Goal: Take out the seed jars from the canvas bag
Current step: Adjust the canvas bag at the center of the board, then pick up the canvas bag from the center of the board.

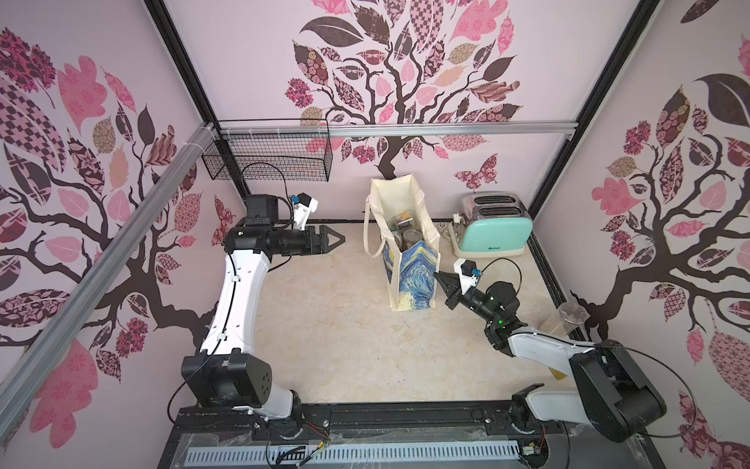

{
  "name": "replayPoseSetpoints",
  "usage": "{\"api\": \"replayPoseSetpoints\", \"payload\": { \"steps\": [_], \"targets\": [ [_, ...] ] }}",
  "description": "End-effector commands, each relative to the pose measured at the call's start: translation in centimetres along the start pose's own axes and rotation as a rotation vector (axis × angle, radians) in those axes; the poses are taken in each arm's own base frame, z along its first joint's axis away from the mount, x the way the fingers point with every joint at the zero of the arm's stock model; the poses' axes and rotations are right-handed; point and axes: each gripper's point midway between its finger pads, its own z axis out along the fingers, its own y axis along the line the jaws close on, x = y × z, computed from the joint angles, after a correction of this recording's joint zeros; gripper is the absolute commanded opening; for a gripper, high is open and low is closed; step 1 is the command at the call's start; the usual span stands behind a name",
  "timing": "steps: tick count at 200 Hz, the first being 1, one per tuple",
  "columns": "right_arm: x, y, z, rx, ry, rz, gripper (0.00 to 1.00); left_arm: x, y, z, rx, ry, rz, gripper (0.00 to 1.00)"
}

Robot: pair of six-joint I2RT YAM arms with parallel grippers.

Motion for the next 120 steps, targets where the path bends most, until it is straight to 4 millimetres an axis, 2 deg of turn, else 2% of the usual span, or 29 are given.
{"api": "replayPoseSetpoints", "payload": {
  "steps": [1,27,55,71,85,120],
  "targets": [
    [-0.5,4.0,0.4,-0.088,0.004,0.021,0.0,-2.1,-0.3,0.3,0.01,-0.047,-0.044,0.82],
    [-0.6,8.7,1.7,-0.167,0.015,0.035,0.0,-1.8,0.2,1.1,0.019,-0.014,-0.096,0.81],
    [-0.2,12.8,2.6,-0.281,0.029,0.05,0.24,-1.1,0.0,1.1,0.025,-0.002,-0.09,0.81],
    [0.0,12.9,2.3,-0.284,0.047,0.043,0.4,-0.6,-0.4,0.8,0.027,0.007,-0.088,0.81],
    [-0.1,12.5,1.6,-0.26,0.066,-0.024,0.5,-0.1,-0.8,0.8,0.033,0.013,-0.093,0.8],
    [-0.3,11.5,-0.6,-0.207,0.127,-0.226,0.79,1.7,-3.3,2.1,0.023,0.09,-0.002,0.8]
  ]
}}
